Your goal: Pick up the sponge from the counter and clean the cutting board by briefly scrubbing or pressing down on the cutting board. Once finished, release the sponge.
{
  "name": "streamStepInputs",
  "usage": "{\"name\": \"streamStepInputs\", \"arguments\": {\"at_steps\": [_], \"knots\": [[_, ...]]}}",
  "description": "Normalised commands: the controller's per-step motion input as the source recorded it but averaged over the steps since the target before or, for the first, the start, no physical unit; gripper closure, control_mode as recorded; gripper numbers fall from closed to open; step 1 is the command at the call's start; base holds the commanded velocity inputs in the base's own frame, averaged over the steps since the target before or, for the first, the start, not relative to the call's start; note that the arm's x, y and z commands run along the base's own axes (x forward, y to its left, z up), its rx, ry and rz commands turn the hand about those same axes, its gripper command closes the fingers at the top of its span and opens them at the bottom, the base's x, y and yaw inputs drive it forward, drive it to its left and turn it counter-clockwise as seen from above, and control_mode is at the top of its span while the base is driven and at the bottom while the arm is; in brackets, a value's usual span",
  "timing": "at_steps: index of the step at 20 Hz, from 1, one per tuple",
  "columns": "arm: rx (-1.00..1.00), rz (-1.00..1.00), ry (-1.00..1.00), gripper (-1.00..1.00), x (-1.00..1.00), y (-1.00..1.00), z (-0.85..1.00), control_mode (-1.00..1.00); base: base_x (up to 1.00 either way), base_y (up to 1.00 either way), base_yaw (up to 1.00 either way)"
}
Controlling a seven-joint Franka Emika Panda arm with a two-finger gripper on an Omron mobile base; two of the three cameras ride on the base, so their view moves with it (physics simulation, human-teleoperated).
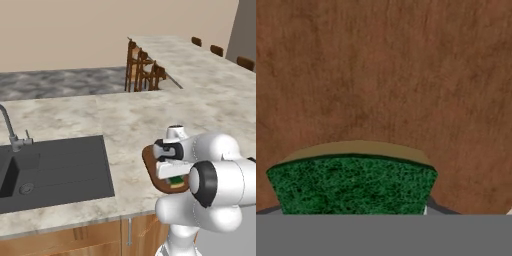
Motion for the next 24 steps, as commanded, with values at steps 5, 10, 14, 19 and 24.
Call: {"name": "streamStepInputs", "arguments": {"at_steps": [5,10,14,19,24], "knots": [[0.0,0.0,-0.04,1.0,0.0,-0.57,0.05,-1.0,0.0,0.0,0.0],[0.0,-0.04,0.0,1.0,0.0,-0.9,0.0,-1.0,0.0,0.0,0.0],[0.0,-0.03,0.0,1.0,0.0,-0.96,0.0,-1.0,0.0,0.0,0.0],[0.0,-0.01,-0.01,1.0,0.01,-0.71,-0.01,-1.0,0.0,0.0,0.0],[0.0,0.0,-0.03,1.0,0.03,-0.24,-0.23,-1.0,0.0,0.0,0.0]]}}
